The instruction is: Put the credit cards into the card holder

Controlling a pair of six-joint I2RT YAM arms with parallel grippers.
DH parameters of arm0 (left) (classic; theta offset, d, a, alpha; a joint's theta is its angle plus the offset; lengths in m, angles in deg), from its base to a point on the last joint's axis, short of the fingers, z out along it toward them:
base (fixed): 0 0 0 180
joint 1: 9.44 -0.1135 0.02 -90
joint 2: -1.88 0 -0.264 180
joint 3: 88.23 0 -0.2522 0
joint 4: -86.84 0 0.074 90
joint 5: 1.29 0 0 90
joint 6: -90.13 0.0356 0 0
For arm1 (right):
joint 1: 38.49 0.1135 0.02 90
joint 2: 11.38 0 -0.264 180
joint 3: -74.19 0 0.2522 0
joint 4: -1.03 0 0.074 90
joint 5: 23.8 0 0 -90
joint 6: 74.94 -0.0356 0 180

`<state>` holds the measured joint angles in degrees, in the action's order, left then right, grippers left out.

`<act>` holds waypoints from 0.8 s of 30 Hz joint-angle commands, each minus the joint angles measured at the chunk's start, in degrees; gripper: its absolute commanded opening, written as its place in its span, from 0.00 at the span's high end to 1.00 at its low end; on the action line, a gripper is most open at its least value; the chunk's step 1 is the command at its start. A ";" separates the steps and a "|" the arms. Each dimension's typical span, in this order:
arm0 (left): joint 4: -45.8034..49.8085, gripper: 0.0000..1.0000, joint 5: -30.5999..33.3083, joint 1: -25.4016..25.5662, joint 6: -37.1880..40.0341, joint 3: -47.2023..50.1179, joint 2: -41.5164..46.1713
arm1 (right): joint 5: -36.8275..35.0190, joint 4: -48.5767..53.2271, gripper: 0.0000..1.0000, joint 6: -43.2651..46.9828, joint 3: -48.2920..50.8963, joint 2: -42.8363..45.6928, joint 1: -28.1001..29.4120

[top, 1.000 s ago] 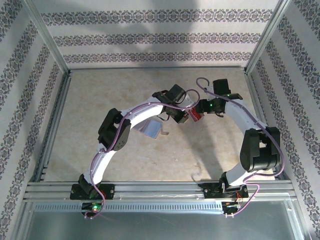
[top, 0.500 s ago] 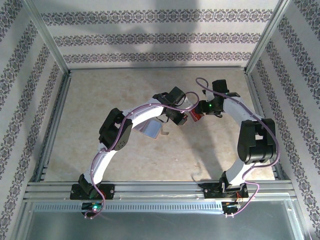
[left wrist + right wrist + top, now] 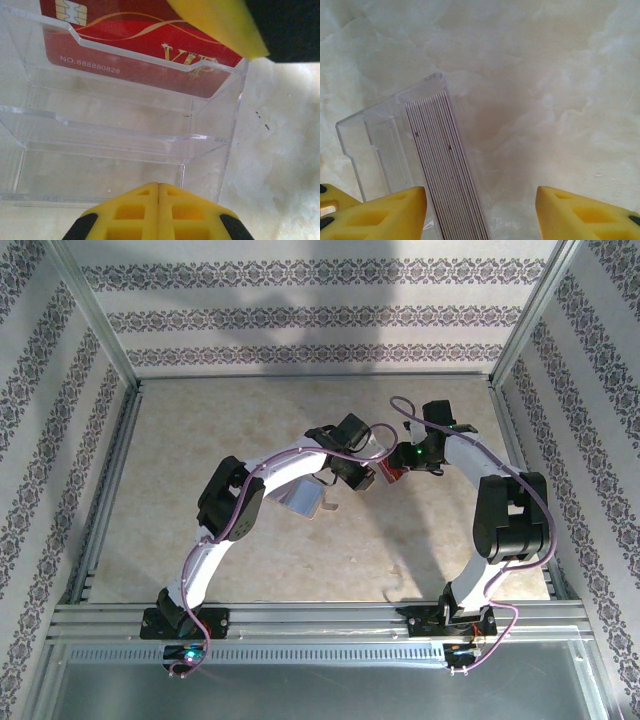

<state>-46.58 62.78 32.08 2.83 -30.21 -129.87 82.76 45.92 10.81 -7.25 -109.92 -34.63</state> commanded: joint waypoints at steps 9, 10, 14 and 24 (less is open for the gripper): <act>1.63 1.00 1.70 -0.21 0.45 2.59 -2.57 | -0.90 1.75 0.42 0.71 -0.74 1.81 -0.69; 1.63 1.00 1.66 -0.21 0.51 2.66 -2.63 | -1.07 1.81 0.43 0.68 -0.70 1.94 -0.69; 1.72 1.00 1.95 -0.21 0.59 2.53 -2.87 | -0.66 1.73 0.44 0.63 -0.79 2.04 -0.78; 1.79 1.00 1.68 -0.21 0.56 2.52 -2.77 | -1.26 2.49 0.47 0.91 -1.14 2.54 -1.15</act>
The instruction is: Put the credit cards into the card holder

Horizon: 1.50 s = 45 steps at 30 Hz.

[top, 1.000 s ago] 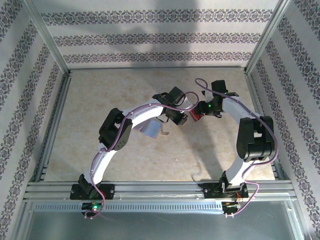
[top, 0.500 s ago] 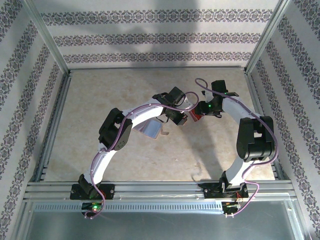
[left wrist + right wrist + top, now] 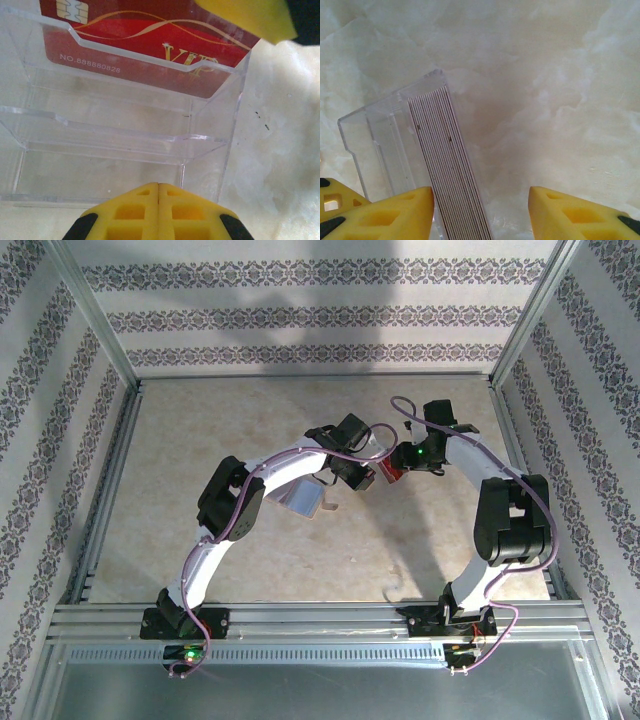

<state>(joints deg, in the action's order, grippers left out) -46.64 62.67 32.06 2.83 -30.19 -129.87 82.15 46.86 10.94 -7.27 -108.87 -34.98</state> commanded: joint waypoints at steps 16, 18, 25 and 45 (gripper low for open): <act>1.87 1.00 1.61 -0.19 0.44 2.29 -2.94 | 1.42 1.94 0.45 1.69 -1.55 -1.51 0.53; 1.87 1.00 1.68 -0.19 0.55 2.29 -2.93 | 0.52 2.27 0.45 1.80 -1.73 -1.74 0.44; 1.79 1.00 1.78 -0.19 0.56 2.32 -3.00 | -0.98 2.44 0.47 1.66 -1.69 -0.63 0.04; 1.88 1.00 1.91 -0.19 0.71 2.34 -3.08 | -0.83 2.76 0.50 1.99 -1.13 2.24 -0.26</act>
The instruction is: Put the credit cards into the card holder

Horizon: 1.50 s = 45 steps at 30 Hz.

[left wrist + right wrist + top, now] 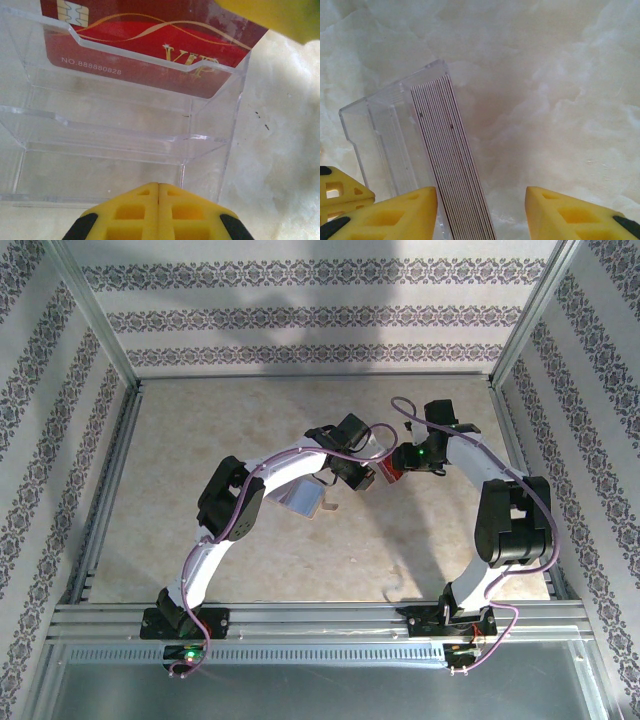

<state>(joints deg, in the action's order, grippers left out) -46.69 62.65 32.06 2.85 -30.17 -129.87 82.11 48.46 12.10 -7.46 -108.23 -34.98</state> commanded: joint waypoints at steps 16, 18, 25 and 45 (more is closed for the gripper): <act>1.92 1.00 1.63 -0.19 0.53 2.13 -3.16 | -2.20 2.18 0.46 1.72 -1.60 -1.84 1.21; 1.87 1.00 1.65 -0.16 0.57 2.14 -3.10 | -2.80 2.47 0.46 1.66 -1.69 -1.78 1.07; 1.96 1.00 1.73 -0.20 0.71 2.22 -3.08 | -3.59 2.45 0.48 1.47 -1.37 -0.21 0.34; 1.92 1.00 1.89 -0.19 0.84 2.27 -3.17 | -2.84 2.80 0.59 1.67 -1.45 2.20 -0.08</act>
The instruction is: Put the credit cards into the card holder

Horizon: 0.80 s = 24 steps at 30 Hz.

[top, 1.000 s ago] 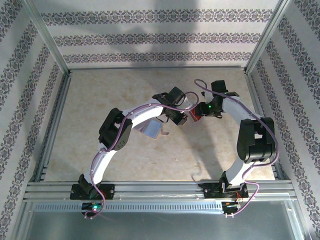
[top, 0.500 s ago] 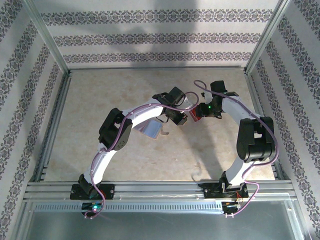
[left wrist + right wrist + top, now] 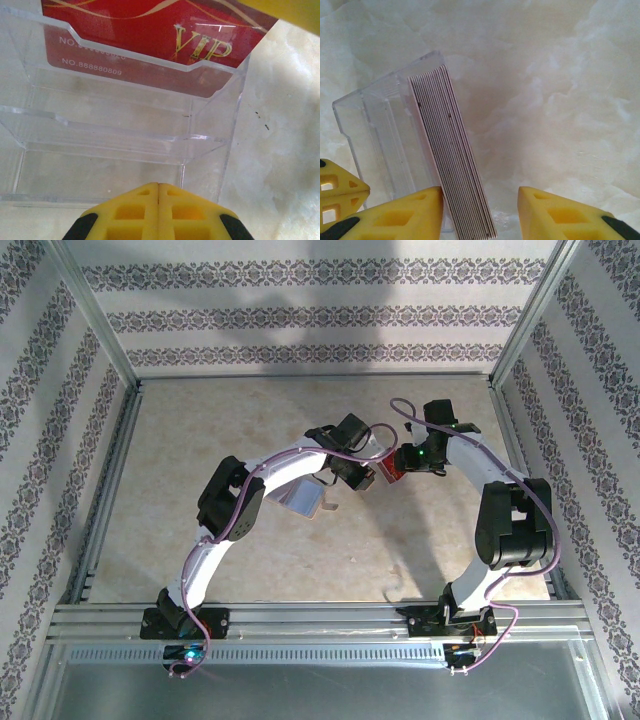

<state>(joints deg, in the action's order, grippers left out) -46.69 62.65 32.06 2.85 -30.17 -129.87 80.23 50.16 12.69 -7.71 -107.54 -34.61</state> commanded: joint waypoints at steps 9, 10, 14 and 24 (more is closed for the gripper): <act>1.83 1.00 1.83 -0.18 0.71 2.27 -3.36 | -1.37 1.63 0.63 1.49 -1.47 2.07 -0.45; 1.83 1.00 1.84 -0.12 0.71 2.28 -3.35 | -1.37 1.68 0.63 1.46 -1.47 2.17 -0.46; 1.83 1.00 1.82 -0.10 0.62 2.29 -3.35 | -1.61 1.77 0.64 1.53 -1.47 2.59 -0.46; 1.83 1.00 1.84 -0.09 0.60 2.23 -3.39 | -0.43 1.73 0.73 1.58 -1.56 2.54 -0.46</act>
<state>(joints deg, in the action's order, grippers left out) -46.69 62.65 32.06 2.85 -30.17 -129.87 80.23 50.86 13.72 -7.99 -105.92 -34.61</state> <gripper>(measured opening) 0.049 0.273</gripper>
